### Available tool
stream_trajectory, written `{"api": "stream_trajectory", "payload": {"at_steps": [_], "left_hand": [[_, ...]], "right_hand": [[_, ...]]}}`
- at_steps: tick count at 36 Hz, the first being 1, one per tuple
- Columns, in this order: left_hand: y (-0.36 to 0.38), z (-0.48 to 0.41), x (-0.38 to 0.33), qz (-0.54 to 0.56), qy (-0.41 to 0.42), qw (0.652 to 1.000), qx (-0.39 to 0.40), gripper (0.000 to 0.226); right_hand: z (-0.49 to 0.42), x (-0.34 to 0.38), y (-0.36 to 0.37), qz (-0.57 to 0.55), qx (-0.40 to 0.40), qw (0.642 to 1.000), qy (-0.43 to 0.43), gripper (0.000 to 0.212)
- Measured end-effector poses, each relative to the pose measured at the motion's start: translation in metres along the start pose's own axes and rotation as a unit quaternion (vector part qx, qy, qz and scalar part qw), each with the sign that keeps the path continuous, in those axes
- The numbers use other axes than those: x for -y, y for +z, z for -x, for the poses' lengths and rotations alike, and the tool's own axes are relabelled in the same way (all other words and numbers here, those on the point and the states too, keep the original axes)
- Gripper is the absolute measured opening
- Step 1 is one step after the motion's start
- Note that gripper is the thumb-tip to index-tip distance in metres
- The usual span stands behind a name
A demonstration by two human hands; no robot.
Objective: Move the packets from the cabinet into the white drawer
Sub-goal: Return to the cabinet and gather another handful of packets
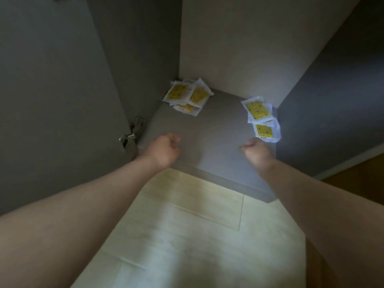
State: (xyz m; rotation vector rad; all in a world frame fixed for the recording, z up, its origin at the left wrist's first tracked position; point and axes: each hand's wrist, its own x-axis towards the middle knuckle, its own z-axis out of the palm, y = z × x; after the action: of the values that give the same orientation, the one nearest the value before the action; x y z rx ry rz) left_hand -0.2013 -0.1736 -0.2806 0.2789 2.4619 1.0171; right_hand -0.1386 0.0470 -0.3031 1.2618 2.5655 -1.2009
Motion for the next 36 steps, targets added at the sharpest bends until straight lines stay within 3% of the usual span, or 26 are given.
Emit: {"api": "stream_trajectory", "payload": {"at_steps": [3, 6, 7, 13, 21, 28, 32, 36], "left_hand": [[0.009, -0.006, 0.006, -0.005, 0.000, 1.000, -0.002, 0.036], [0.022, -0.003, 0.015, -0.009, 0.005, 1.000, -0.017, 0.044], [0.026, -0.003, 0.018, -0.016, 0.012, 1.000, -0.018, 0.044], [0.031, -0.013, 0.025, -0.100, 0.055, 0.993, -0.016, 0.047], [0.057, -0.029, 0.020, -0.214, 0.118, 0.968, 0.059, 0.060], [0.052, -0.038, 0.025, -0.328, 0.134, 0.932, 0.076, 0.068], [0.047, -0.046, 0.044, -0.342, 0.094, 0.927, 0.120, 0.076], [0.044, -0.051, 0.051, -0.345, 0.101, 0.923, 0.134, 0.080]], "right_hand": [[-0.011, -0.005, -0.006, 0.037, -0.007, 0.999, 0.005, 0.027], [-0.029, -0.013, -0.008, 0.043, -0.026, 0.999, 0.000, 0.003], [-0.034, -0.015, -0.008, 0.042, -0.030, 0.999, 0.004, 0.004], [-0.053, -0.025, -0.006, 0.097, -0.054, 0.994, 0.022, 0.039], [-0.085, -0.028, -0.012, 0.253, -0.052, 0.964, -0.054, 0.061], [-0.120, -0.019, -0.020, 0.231, -0.068, 0.968, -0.070, 0.075], [-0.139, -0.013, -0.020, 0.194, -0.072, 0.978, -0.032, 0.086], [-0.169, -0.026, -0.013, 0.111, -0.047, 0.993, 0.013, 0.085]]}}
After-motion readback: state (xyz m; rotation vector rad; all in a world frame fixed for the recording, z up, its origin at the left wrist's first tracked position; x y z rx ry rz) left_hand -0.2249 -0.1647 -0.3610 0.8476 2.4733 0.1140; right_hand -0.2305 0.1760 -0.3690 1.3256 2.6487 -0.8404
